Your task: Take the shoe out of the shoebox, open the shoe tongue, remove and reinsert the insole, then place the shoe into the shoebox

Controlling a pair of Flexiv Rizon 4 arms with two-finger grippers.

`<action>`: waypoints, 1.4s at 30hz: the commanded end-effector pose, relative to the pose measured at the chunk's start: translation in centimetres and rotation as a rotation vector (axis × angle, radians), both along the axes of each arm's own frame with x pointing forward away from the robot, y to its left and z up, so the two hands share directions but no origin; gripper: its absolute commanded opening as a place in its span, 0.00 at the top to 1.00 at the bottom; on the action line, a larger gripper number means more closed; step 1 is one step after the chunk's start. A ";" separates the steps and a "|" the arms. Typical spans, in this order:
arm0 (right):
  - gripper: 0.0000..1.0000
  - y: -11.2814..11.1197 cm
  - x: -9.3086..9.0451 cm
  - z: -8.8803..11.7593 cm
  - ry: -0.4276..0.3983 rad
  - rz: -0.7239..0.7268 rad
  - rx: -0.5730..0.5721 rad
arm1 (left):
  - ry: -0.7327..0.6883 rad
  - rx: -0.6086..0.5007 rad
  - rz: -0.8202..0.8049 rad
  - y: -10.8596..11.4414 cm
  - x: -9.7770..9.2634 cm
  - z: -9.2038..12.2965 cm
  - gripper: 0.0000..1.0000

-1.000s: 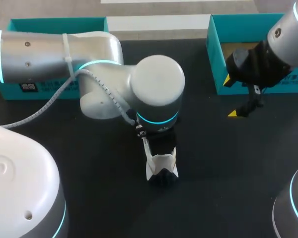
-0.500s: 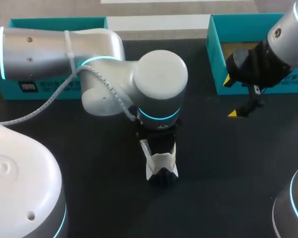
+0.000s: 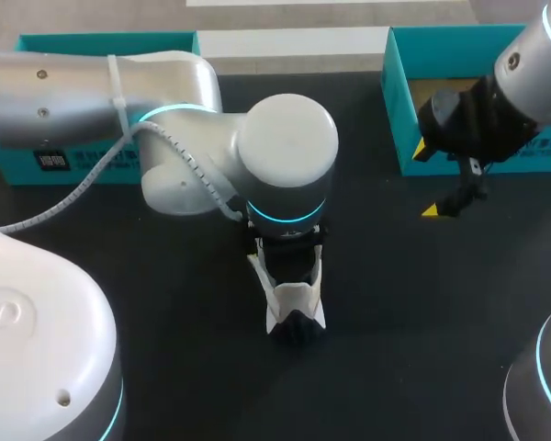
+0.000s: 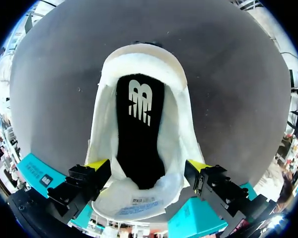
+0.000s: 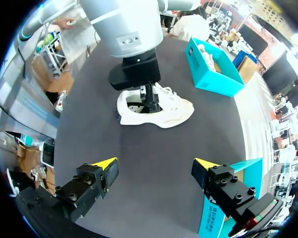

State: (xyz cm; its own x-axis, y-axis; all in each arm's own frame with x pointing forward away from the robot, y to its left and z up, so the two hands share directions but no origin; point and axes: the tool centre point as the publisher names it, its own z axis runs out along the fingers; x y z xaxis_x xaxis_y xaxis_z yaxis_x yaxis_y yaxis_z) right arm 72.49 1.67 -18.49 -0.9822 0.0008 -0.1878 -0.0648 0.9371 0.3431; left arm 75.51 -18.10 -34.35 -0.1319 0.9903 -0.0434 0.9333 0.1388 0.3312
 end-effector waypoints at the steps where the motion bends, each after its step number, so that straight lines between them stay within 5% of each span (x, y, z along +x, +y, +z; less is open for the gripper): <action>1: 0.00 0.1 0.1 -0.1 0.001 0.000 -0.003 | -0.005 -0.005 -0.016 0.6 -0.1 1.4 0.00; 18: 0.00 0.1 0.1 -0.1 0.001 0.000 -0.003 | 0.004 -0.012 -0.078 1.4 0.5 4.8 0.00; 29: 0.00 0.1 0.1 -0.1 0.001 0.000 -0.003 | -0.039 -0.036 -0.052 1.1 3.8 6.4 0.00; 42: 0.00 0.1 0.1 -0.1 0.001 0.000 -0.003 | -0.007 -0.062 -0.203 1.4 1.0 10.0 0.00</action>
State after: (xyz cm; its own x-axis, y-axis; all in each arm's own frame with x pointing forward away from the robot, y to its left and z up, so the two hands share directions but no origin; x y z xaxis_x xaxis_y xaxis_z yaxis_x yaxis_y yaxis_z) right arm 72.48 1.68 -18.49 -0.9822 0.0010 -0.1879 -0.0647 0.9371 0.3429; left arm 77.23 -18.28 -26.06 0.0619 0.9944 -0.0862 0.9453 -0.0307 0.3249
